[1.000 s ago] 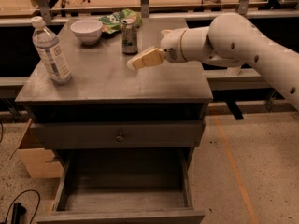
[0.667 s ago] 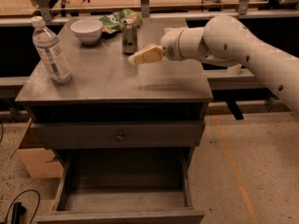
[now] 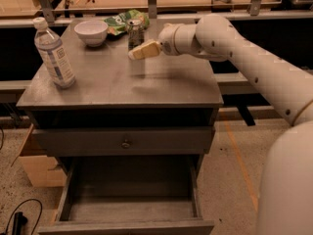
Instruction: Place 7up can into middle drawer
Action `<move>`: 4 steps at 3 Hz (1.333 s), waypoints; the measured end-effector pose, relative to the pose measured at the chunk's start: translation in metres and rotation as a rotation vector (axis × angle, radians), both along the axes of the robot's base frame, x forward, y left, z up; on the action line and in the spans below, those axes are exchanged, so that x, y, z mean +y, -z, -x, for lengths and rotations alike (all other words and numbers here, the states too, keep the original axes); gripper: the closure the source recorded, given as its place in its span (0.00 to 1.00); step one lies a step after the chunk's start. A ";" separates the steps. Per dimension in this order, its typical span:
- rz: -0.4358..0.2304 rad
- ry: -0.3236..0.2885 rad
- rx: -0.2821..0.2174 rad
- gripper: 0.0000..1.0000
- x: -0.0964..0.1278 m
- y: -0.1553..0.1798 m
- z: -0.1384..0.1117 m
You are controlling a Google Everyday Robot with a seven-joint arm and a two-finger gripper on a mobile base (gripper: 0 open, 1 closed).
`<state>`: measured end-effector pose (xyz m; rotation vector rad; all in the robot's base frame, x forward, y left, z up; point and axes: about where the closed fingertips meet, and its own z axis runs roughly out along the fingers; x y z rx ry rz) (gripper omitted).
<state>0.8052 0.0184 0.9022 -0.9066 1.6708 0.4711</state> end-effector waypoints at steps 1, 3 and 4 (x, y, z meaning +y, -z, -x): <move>-0.010 -0.002 -0.030 0.00 0.014 -0.002 -0.033; -0.061 0.003 -0.057 0.42 0.036 -0.003 -0.070; -0.065 0.002 -0.061 0.64 0.036 -0.004 -0.067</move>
Offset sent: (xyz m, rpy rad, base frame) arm 0.0919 0.0316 0.0067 0.0655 -0.0860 -0.0291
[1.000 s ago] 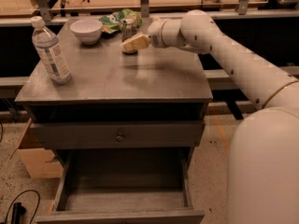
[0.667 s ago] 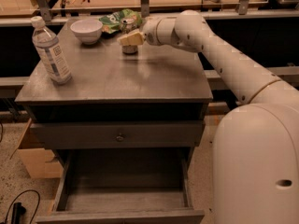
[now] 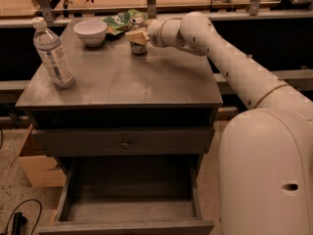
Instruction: Place 7up can into middle drawer
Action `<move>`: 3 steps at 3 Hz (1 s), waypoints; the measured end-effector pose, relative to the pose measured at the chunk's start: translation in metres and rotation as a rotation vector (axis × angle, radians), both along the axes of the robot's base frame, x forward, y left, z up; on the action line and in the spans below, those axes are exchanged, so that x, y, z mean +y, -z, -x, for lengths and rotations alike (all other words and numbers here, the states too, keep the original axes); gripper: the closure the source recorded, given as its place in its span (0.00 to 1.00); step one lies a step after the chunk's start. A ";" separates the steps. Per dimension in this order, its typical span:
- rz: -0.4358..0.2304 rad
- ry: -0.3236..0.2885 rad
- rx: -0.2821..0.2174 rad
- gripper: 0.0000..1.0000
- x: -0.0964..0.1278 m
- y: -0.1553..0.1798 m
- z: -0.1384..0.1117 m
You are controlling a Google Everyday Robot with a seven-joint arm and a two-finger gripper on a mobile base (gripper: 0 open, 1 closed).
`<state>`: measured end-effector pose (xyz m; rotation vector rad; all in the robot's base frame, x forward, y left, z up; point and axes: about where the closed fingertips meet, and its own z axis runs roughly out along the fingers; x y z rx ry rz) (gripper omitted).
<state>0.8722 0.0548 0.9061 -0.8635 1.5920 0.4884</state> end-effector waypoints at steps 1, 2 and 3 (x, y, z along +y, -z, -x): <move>0.000 -0.060 -0.025 0.88 -0.003 -0.020 0.043; -0.068 -0.213 0.060 1.00 0.020 -0.033 0.127; -0.061 -0.205 0.052 1.00 0.022 -0.030 0.120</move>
Offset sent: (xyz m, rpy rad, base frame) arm -0.2268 0.0375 0.0494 0.1611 0.1991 0.3890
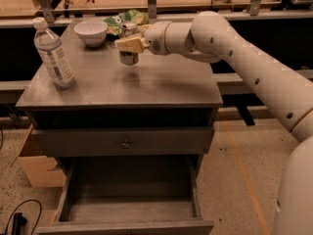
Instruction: Place 7up can into middle drawer
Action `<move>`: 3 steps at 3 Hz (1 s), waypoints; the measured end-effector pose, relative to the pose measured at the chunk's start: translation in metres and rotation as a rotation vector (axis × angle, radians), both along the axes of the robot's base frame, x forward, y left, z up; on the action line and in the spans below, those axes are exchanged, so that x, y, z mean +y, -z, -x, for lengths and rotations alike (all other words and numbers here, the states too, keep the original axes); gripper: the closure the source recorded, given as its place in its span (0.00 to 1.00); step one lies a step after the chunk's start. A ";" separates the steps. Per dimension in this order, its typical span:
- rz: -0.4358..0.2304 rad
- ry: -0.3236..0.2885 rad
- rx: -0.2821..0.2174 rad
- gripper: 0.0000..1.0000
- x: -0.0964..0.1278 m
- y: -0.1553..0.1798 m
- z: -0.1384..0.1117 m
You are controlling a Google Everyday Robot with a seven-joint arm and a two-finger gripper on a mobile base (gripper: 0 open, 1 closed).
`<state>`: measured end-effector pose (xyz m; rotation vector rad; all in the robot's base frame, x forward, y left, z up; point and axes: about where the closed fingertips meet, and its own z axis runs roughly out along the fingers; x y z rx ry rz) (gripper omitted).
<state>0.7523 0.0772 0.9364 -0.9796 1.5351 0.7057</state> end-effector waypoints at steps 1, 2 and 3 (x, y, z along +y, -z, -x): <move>0.001 0.002 -0.003 1.00 0.000 -0.001 -0.001; -0.005 -0.054 0.003 1.00 0.015 -0.010 0.041; -0.012 -0.119 0.025 1.00 0.031 -0.019 0.109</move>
Offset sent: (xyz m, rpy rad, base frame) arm -0.1405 0.0426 0.0345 0.0194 0.0137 0.1782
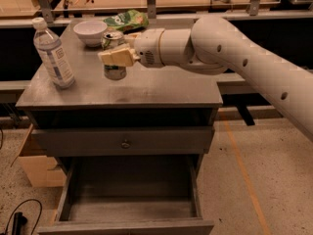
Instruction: Place 7up can into middle drawer
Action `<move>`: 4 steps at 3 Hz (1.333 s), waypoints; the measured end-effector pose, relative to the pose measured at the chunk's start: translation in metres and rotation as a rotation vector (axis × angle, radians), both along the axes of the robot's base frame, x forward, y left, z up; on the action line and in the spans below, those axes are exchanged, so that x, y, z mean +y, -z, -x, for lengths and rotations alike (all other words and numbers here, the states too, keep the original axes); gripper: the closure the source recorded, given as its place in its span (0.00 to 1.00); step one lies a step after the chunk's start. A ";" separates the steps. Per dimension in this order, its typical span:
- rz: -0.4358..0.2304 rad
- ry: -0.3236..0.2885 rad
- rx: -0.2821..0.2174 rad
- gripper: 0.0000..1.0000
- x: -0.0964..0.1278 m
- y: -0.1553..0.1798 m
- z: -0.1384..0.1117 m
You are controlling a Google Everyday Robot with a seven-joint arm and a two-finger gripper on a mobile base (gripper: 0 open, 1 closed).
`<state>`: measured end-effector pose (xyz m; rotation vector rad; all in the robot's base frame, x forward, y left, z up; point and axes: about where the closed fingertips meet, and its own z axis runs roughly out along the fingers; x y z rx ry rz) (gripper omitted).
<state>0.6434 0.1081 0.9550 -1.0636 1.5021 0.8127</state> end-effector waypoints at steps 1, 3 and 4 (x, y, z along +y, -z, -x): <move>0.005 -0.026 0.012 1.00 0.006 -0.006 0.053; 0.090 -0.099 0.037 1.00 0.014 0.040 0.135; 0.185 -0.091 0.021 1.00 0.017 0.096 0.156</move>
Offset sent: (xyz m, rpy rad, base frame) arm -0.1582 0.0108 -0.0261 -0.0934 0.0669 0.1250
